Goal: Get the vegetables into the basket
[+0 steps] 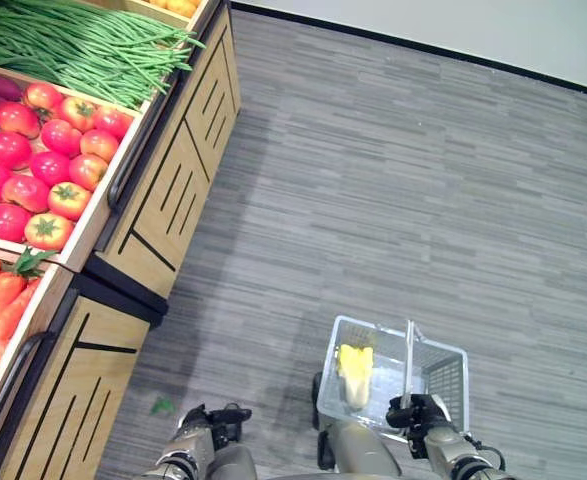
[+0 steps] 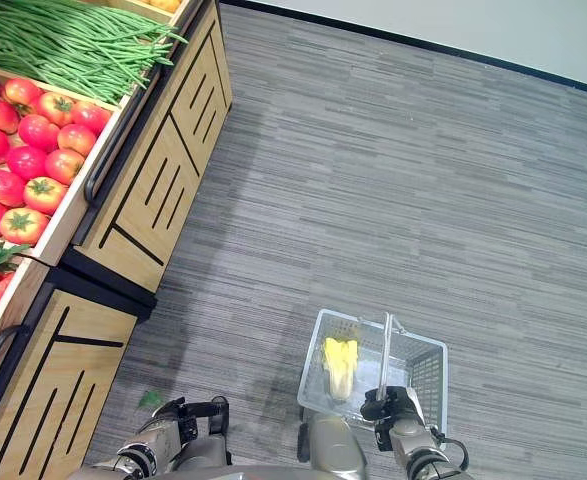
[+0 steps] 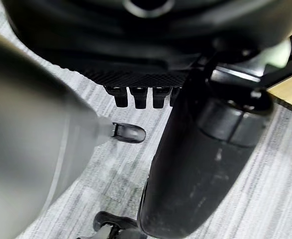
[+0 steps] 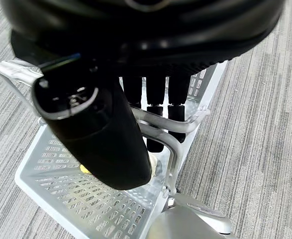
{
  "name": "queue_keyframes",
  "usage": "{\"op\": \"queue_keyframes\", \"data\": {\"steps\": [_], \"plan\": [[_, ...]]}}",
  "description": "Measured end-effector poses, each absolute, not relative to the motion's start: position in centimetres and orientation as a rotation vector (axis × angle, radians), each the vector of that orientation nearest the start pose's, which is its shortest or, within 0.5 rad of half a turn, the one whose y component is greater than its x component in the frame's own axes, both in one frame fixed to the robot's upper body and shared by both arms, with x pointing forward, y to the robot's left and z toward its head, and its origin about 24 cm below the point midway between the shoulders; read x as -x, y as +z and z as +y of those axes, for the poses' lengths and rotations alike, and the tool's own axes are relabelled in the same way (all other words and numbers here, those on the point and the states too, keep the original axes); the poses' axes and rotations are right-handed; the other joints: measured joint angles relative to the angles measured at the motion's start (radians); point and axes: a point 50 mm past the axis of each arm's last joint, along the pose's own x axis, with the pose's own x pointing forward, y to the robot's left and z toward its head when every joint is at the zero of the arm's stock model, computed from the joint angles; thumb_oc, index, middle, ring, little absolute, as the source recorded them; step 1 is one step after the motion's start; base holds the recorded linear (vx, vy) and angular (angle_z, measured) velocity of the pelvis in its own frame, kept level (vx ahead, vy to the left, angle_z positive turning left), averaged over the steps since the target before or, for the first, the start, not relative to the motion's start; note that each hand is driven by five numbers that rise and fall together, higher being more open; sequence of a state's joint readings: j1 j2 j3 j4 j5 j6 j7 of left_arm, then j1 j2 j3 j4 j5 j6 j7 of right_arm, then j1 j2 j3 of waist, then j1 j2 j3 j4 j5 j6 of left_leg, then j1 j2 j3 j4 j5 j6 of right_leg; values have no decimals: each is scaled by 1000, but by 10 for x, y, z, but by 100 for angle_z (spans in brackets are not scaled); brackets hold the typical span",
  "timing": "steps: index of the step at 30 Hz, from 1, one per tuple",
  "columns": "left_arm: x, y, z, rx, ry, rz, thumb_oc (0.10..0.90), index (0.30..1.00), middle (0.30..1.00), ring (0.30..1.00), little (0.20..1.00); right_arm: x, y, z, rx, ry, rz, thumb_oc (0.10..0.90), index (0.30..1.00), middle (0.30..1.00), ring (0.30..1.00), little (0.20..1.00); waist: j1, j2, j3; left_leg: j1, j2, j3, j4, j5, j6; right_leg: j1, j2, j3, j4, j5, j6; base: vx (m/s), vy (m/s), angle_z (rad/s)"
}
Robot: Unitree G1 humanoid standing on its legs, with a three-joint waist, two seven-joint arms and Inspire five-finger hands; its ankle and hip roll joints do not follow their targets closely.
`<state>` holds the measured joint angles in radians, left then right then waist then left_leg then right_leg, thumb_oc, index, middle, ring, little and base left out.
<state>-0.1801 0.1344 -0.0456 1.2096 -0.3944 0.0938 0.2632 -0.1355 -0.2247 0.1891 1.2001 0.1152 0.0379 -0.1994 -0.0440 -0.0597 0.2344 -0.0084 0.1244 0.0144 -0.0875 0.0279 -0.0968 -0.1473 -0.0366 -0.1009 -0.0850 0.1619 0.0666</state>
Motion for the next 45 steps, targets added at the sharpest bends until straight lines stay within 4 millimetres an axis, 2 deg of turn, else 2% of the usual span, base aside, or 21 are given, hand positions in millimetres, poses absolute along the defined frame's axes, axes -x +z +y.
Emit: {"op": "queue_keyframes", "data": {"steps": [9,14,15,19,20,21,22,23,25,27,28,29,33,37,39,43,45], "plan": [[-151,-151,197,67,431,1139,900,1000,1000,1000,1000,-136,-149,-232,361,-193,1120,400,300,300,300,300,7,49,-30,-5,7,-60,5,12,-6,35,3,-59,0,-12,-6,-10,-45,19],[-153,-151,192,91,426,1137,900,1000,1000,1000,1000,-134,-149,-233,369,-191,1125,400,300,300,300,300,8,60,-34,-50,16,-121,27,24,-14,34,9,-106,0,-20,-17,-32,-61,42],[-154,-151,188,85,411,1138,900,1000,1000,1000,1000,-134,-149,-234,381,-188,1120,400,300,300,300,300,12,67,-31,-82,17,-150,46,33,-17,26,15,-118,11,-31,-21,-4,-35,49],[-155,-151,181,81,379,1134,900,1000,1000,1000,1000,-135,-147,-239,389,-200,1114,400,300,300,300,300,26,90,-17,-120,21,-165,58,58,-16,21,26,-127,27,-50,-31,-34,19,44],[-159,-150,179,85,370,1126,900,1000,1000,1000,1000,-133,-147,-242,395,-206,1117,400,300,300,300,300,15,95,-14,-129,19,-151,56,64,-6,23,20,-134,28,-53,-33,-135,78,97],[-166,-148,174,72,344,1109,900,1000,1000,1000,1000,-134,-146,-246,402,-215,1113,400,300,300,300,300,0,100,-6,-159,33,-52,63,44,42,23,3,-174,32,-48,-43,-94,113,153],[-177,-143,174,51,329,1081,900,1000,1000,1000,1000,-136,-142,-254,409,-238,1101,400,300,300,300,300,-23,73,15,-197,77,215,108,-19,29,18,-59,-248,32,-33,-70,-8,128,169],[-181,-141,175,56,329,1072,900,1000,1000,1000,1000,-139,-140,-258,411,-250,1088,400,300,300,300,300,-33,58,22,-191,77,321,111,-4,17,15,-84,-266,31,-31,-51,46,143,124],[-172,-144,177,67,343,1085,900,1000,1000,1000,1000,-145,-137,-262,426,-254,1074,400,300,300,300,300,-26,58,20,-109,65,293,22,9,2,14,-97,-238,26,-32,-24,70,150,-9],[-165,-147,179,66,349,1111,900,1000,1000,1000,1000,-145,-137,-260,427,-248,1072,400,300,300,300,300,-34,63,18,-57,59,296,-8,36,12,11,-89,-223,28,-26,-5,67,136,-33],[-165,-147,181,58,351,1111,900,1000,1000,1000,1000,-144,-138,-258,417,-249,1076,400,300,300,300,300,-33,50,21,-62,49,296,-5,62,12,2,-101,-212,36,-25,6,33,101,-13],[-167,-146,184,57,350,1100,900,1000,1000,1000,1000,-142,-141,-253,391,-253,1085,400,300,300,300,300,-28,25,20,-66,29,301,-1,79,28,-13,-114,-190,43,-20,21,19,91,-9],[-169,-144,194,43,364,1092,900,1000,1000,1000,1000,-133,-149,-236,335,-253,1120,400,300,300,300,300,-27,-32,-5,-66,-37,309,0,68,52,-23,-173,-151,50,-2,54,23,122,3],[-170,-141,206,22,387,1080,900,1000,1000,1000,1000,-137,-149,-230,342,-228,1111,400,300,300,300,300,-17,-50,-16,-55,-62,327,0,55,68,-23,-193,-133,50,5,62,30,120,-9],[-174,-138,214,13,403,1062,900,1000,1000,1000,1000,-138,-149,-229,348,-219,1111,400,300,300,300,300,1,-53,-17,-41,-68,337,0,48,68,-18,-192,-118,49,6,62,27,109,-20],[-176,-137,215,41,420,1040,900,1000,1000,1000,1000,-139,-149,-228,345,-206,1119,400,300,300,300,300,9,-62,-17,-16,-68,340,0,33,61,7,-191,-114,48,0,71,47,116,-5],[-169,-141,211,84,436,1063,900,1000,1000,1000,1000,-134,-152,-224,335,-195,1139,400,300,300,300,300,23,-86,-36,-9,-70,338,4,25,60,15,-195,-113,52,-9,82,32,152,3]]}}
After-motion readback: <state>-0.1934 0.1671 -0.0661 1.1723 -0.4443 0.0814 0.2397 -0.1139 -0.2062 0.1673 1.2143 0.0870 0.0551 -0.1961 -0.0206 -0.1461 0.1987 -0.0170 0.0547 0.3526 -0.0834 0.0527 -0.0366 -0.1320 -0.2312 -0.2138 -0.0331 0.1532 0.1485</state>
